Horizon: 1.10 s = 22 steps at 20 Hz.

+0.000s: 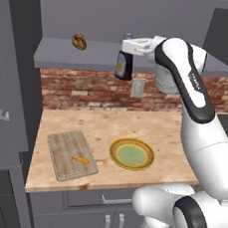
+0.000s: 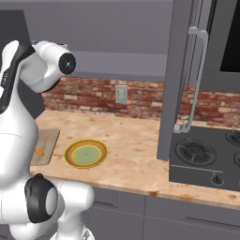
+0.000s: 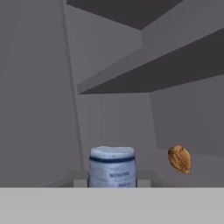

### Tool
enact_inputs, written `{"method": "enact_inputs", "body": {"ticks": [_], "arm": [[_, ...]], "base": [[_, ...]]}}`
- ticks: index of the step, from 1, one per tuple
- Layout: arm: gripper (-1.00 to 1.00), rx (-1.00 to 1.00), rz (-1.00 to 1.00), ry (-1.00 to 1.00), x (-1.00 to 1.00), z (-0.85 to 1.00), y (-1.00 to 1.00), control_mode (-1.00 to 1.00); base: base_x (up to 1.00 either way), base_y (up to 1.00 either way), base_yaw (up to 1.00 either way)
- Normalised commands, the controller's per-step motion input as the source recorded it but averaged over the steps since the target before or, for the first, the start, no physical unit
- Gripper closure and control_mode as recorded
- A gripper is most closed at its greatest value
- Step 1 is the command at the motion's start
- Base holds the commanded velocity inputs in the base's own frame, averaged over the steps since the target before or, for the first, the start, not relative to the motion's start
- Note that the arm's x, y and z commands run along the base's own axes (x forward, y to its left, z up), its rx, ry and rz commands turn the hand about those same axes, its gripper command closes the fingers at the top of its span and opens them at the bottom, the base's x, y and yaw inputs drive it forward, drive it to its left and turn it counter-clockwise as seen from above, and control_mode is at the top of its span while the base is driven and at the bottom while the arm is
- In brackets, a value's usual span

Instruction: Pick the shrimp from the plate and place it on the cutting board. Then pick the condiment bottle from the cabinet and place it next to the cutting board.

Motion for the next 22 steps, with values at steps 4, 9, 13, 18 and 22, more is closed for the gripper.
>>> {"method": "enact_inputs", "body": {"ticks": [4,9,13,18,22], "arm": [[1.00,0.01,0.00,0.05,-0.42,0.00,-0.06,-1.00],[1.00,0.02,0.00,0.06,-0.45,0.00,-0.08,-1.00],[1.00,0.02,0.00,0.05,-0.44,0.00,-0.07,-1.00],[1.00,0.01,0.00,0.02,-0.45,0.00,-0.07,-1.00],[1.00,0.00,0.00,0.00,-0.43,0.00,-0.09,-1.00]], "base": [[0.00,0.00,0.00],[0.00,0.00,0.00],[0.00,0.00,0.00],[0.00,0.00,0.00],[0.00,0.00,0.00]]}}
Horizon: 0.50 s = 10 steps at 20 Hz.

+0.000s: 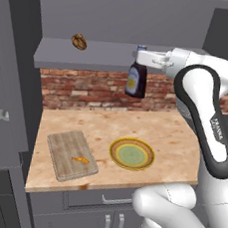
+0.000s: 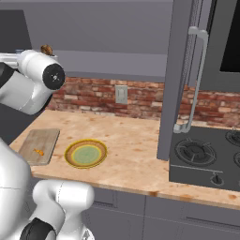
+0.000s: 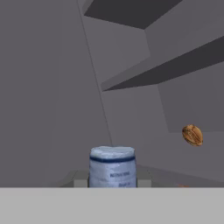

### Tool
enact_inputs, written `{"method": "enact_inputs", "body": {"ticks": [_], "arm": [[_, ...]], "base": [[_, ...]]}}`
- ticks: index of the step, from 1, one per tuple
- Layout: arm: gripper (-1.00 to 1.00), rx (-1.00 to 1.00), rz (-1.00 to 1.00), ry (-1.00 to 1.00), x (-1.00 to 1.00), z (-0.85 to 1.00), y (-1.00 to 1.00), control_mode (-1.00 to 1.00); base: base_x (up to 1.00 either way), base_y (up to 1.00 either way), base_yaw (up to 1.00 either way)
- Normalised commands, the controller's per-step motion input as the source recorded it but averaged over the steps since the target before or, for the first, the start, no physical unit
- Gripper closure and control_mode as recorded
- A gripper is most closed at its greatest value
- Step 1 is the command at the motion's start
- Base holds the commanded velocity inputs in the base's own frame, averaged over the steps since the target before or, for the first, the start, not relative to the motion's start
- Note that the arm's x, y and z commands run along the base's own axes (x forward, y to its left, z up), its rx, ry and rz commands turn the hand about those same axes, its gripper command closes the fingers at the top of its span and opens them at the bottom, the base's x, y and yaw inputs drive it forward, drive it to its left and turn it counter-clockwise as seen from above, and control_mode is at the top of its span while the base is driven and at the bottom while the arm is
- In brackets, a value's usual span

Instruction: Pick the shrimp from the plate and place it on the cutting board. Then pick the condiment bottle from the cabinet and place it next to the cutting board.

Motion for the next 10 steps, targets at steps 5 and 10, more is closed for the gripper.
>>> {"method": "enact_inputs", "body": {"ticks": [5,10], "arm": [[1.00,0.00,0.00,0.00,-0.30,-0.13,-0.17,-1.00],[1.00,-0.07,0.01,0.00,-0.08,-0.45,-0.21,-1.00]], "base": [[0.00,0.00,0.00],[0.00,0.00,0.00]]}}
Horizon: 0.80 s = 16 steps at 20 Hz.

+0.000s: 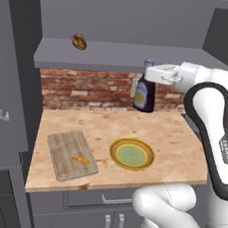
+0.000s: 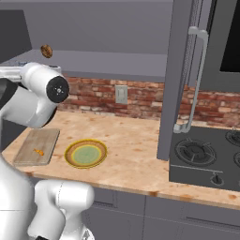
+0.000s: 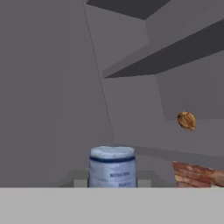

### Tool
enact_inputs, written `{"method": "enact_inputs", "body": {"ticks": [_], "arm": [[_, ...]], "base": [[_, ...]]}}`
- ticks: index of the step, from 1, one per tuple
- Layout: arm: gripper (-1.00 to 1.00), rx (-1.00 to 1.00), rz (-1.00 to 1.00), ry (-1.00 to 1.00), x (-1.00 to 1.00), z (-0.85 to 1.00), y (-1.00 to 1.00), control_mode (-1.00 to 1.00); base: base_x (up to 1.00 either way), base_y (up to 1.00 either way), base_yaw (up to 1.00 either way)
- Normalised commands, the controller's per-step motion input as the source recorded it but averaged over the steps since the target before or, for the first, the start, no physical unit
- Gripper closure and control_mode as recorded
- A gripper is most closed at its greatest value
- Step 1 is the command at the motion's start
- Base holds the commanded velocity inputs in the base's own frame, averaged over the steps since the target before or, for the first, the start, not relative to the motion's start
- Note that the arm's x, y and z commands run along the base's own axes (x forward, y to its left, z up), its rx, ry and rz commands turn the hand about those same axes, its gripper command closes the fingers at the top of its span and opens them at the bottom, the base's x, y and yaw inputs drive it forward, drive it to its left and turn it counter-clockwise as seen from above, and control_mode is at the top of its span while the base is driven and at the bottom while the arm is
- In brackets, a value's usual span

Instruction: Pick the shrimp from the plate and place it on the cutting board. Then pick the condiment bottle from the cabinet and place it next to the cutting board.

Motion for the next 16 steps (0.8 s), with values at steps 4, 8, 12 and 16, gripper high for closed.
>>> {"method": "enact_inputs", "body": {"ticks": [4,8,12,16], "arm": [[1.00,-0.09,0.02,0.00,-0.07,-0.50,-0.22,-1.00],[1.00,-0.08,0.03,0.00,-0.21,-0.36,-0.22,-1.00],[1.00,-0.07,0.04,0.00,-0.29,-0.25,-0.20,-1.00],[1.00,-0.06,0.04,0.00,-0.27,-0.26,-0.18,-1.00]], "base": [[0.00,0.00,0.00],[0.00,0.00,0.00],[0.00,0.00,0.00],[0.00,0.00,0.00]]}}
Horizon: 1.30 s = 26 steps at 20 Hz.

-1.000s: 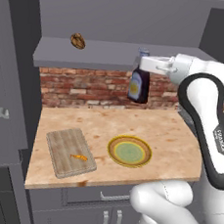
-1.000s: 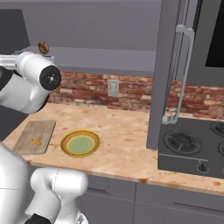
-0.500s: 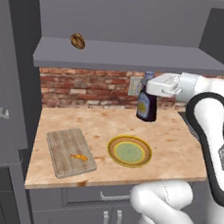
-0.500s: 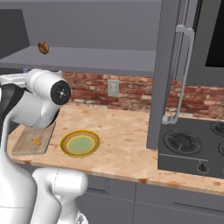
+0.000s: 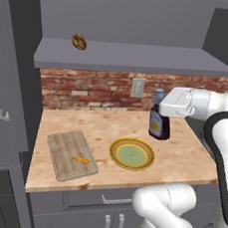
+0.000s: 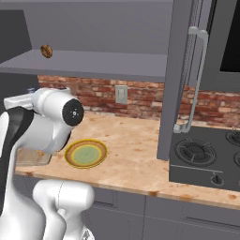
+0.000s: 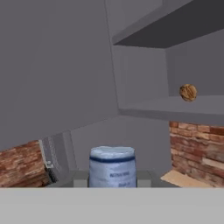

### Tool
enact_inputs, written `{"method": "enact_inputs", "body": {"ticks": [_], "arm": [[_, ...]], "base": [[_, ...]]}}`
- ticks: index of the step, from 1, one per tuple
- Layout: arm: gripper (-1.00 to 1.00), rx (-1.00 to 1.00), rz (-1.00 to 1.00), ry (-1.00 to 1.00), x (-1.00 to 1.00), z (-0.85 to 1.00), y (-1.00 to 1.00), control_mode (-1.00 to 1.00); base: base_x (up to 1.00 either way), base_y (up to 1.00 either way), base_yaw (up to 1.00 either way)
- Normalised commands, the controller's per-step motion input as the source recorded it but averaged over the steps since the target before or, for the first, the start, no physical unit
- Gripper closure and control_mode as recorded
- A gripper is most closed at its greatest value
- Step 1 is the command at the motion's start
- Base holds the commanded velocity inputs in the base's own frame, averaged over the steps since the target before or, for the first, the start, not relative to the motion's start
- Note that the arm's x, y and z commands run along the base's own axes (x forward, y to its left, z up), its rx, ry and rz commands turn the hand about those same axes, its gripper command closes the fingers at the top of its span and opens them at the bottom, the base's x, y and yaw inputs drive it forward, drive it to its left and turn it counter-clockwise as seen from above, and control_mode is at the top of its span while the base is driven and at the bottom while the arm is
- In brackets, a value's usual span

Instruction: Pick the shrimp from the plate and place it on the cutting board. Then pick the condiment bottle from the cabinet and place it next to the cutting board.

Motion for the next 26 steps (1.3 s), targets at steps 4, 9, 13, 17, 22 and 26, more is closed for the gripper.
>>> {"method": "enact_inputs", "body": {"ticks": [4,9,13,17,22,26], "arm": [[1.00,-0.03,0.05,0.00,-0.20,-0.29,-0.10,-1.00],[1.00,0.00,0.06,0.00,-0.05,-0.33,-0.02,-1.00],[1.00,0.00,0.06,0.00,0.00,-0.26,-0.01,-1.00],[1.00,0.00,0.06,0.00,0.00,-0.23,-0.03,-1.00],[1.00,0.00,0.04,0.00,-0.04,-0.14,-0.11,-1.00],[1.00,0.00,0.03,0.00,0.00,-0.18,-0.11,-1.00]], "base": [[0.00,0.00,0.00],[0.00,0.00,0.00],[0.00,0.00,0.00],[0.00,0.00,0.00],[0.00,0.00,0.00],[0.00,0.00,0.00]]}}
